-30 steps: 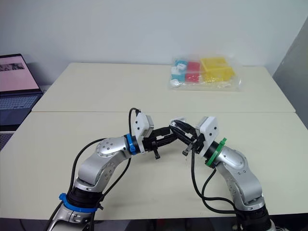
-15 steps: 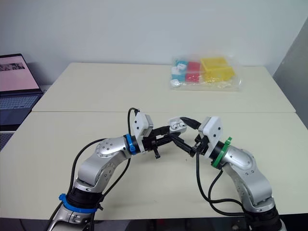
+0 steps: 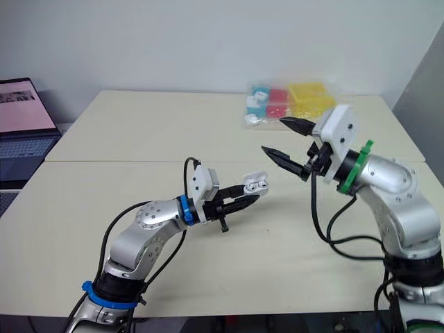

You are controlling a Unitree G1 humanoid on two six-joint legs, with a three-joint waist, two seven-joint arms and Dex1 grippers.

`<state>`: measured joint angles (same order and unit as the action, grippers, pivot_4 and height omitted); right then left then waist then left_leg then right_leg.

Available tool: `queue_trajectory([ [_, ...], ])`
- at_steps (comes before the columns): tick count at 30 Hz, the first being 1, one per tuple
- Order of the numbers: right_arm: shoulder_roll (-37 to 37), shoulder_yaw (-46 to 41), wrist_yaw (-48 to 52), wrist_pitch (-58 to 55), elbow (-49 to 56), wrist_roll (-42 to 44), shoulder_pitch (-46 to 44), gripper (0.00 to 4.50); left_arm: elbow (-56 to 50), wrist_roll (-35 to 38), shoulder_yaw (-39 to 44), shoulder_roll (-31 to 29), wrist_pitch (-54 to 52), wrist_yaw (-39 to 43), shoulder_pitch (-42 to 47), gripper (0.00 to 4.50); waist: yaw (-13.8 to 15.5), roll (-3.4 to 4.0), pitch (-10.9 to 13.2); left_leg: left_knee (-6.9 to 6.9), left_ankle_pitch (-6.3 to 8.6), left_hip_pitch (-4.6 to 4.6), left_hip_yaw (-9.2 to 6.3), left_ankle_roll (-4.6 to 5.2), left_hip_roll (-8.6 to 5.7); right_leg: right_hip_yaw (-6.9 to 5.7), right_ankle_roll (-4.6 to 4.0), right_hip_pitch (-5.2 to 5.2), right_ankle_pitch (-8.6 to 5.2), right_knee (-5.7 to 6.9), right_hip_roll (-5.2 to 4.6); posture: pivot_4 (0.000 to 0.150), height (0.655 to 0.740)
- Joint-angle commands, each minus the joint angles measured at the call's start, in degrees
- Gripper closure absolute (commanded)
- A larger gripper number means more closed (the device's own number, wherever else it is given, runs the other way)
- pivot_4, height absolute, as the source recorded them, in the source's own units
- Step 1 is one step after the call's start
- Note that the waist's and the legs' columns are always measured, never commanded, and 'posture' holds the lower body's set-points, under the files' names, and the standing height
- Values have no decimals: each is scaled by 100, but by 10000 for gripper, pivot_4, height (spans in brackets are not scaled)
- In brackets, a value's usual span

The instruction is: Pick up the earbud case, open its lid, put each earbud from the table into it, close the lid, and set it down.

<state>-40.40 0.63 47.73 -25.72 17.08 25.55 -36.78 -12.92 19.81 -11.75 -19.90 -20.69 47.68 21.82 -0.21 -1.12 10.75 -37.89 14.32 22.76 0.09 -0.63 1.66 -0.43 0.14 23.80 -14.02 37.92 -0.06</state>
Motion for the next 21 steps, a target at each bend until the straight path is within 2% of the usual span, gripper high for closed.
queue_trajectory([
  [1, -112, 300, 552, 337, -571, -326, -502, 28734, -100, -41, -89, -3, 224, 122, 44, 37030, 5, 0, 0, 0, 0, 4, 0, 0, 0, 1, 0, 2, 0, -1, 0, 1500, 7400],
  [5, -229, 1040, 1488, 127, -1544, -687, -1321, 42703, -135, -78, -161, -32, 306, 224, -20, 37030, -8, 2, 1, 0, 0, 16, 9, 0, 2, 9, 0, 28, 1, 7, -4, 1500, 7400],
  [6, -222, 1120, 1636, 135, -1682, -729, -1416, 45000, -141, -76, -161, -34, 309, 230, -31, 37030, -5, 2, 1, -1, 0, 18, 9, 0, 2, 8, 0, 27, 1, 6, -3, 1500, 7400],
  [13, -161, 1721, 3006, 607, -2498, -1078, -1920, 45000, -257, -87, -194, -100, 358, 284, -147, 37030, 4, 2, 1, 0, 0, 18, 7, 0, 6, 6, -1, 28, 1, 8, -4, 1500, 7400],
  [21, -203, 1750, 3693, 227, -2126, -961, -1855, 45000, -244, -72, -166, -98, 341, 269, -145, 37030, 9, 2, 1, -2, 0, 17, 0, 0, 12, 5, -1, 27, 1, 11, -9, 1500, 7400],
])
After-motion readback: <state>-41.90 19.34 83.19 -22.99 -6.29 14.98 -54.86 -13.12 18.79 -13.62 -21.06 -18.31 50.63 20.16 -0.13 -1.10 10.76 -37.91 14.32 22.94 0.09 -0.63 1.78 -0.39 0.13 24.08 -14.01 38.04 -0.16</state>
